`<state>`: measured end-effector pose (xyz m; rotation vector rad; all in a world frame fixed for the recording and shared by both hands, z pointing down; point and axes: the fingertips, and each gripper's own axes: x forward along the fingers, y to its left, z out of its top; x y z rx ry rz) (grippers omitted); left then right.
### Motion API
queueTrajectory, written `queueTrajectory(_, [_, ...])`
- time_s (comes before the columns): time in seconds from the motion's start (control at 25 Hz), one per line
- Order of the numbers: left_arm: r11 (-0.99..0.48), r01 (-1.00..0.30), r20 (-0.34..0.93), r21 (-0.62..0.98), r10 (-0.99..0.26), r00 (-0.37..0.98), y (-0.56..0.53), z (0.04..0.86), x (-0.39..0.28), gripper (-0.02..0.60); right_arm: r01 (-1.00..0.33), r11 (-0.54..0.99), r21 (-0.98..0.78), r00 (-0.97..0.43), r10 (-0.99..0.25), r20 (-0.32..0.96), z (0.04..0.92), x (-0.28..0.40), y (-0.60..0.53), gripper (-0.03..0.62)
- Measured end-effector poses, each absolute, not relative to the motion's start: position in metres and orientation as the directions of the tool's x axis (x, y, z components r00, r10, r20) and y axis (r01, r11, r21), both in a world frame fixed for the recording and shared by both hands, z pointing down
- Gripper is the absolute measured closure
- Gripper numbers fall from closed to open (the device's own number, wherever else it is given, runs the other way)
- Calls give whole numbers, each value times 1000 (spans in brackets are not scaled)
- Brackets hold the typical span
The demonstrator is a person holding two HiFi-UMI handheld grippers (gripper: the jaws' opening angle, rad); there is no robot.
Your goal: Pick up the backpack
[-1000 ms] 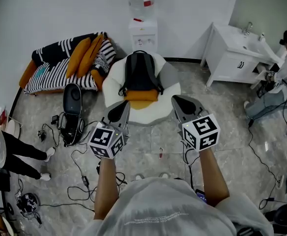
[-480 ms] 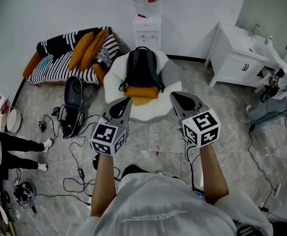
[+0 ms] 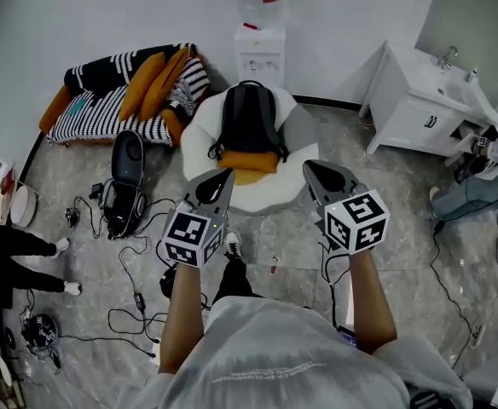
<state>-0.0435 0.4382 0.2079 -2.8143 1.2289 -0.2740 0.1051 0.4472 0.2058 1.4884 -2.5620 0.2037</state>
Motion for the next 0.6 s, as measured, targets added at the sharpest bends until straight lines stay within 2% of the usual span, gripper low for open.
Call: queueTrajectory(0.6, [-703, -697, 135, -142, -712, 690, 250, 207, -70, 588, -849, 528, 7, -519, -836, 177, 201, 62, 274, 594])
